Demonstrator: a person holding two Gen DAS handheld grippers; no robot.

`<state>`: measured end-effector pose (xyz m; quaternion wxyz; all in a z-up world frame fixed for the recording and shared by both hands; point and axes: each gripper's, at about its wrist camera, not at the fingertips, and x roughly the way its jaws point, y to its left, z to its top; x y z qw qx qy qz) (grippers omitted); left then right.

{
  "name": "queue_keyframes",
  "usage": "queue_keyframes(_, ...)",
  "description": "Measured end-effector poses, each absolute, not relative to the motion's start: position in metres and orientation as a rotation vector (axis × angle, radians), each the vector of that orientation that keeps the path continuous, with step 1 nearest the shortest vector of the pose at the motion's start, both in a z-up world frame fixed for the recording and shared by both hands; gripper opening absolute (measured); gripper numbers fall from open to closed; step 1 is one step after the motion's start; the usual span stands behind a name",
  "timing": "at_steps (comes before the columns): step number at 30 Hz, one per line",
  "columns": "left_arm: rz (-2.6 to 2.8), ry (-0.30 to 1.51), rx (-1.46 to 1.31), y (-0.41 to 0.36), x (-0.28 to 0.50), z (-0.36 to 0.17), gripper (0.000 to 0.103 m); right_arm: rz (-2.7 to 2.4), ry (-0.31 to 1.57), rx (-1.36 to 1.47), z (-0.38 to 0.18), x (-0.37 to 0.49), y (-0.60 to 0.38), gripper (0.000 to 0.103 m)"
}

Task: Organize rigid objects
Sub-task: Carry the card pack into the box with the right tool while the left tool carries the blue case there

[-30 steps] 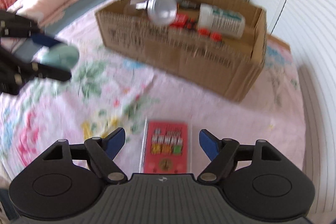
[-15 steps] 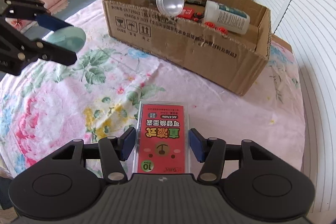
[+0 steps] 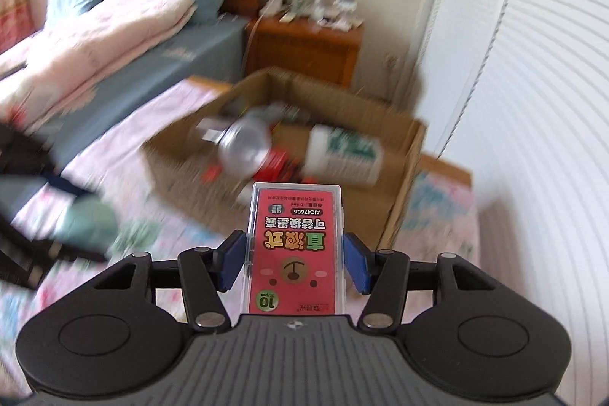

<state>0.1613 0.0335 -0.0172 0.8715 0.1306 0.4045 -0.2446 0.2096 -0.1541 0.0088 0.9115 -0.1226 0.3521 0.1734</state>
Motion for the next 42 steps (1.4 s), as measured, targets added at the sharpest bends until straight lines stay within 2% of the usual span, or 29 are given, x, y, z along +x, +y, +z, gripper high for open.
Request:
queue_keyframes(4, -0.508, 0.832, 0.277, 0.031, 0.169, -0.011, 0.053, 0.302, 0.725, -0.222, 0.006, 0.24, -0.157, 0.062)
queue_keyframes(5, -0.507, 0.829, 0.278, 0.03, 0.171, -0.009, 0.053, 0.283, 0.724, -0.212, 0.004, 0.245, -0.159, 0.066)
queue_keyframes(6, -0.507, 0.825, 0.279, 0.029, 0.174, -0.007, 0.053, 0.271, 0.729, -0.205, 0.003, 0.25, -0.16, 0.082)
queue_keyframes(7, -0.507, 0.82, 0.281, 0.029, 0.177, -0.006, 0.053, 0.267, 0.721, -0.197, 0.002, 0.25, -0.16, 0.094)
queue_keyframes(10, -0.508, 0.805, 0.285, 0.025, 0.186, 0.0, 0.053, 0.275, 0.692, -0.168, 0.004, 0.239, -0.162, 0.103)
queue_keyframes(27, -0.472, 0.752, 0.296, -0.005, 0.281, 0.035, 0.053, 0.196, 0.678, -0.044, -0.002, 0.171, -0.18, 0.103)
queue_keyframes(42, -0.393, 0.843, 0.276, -0.026, 0.36, 0.004, 0.049, 0.21, 0.7, -0.007, -0.008, 0.178, -0.181, 0.103)
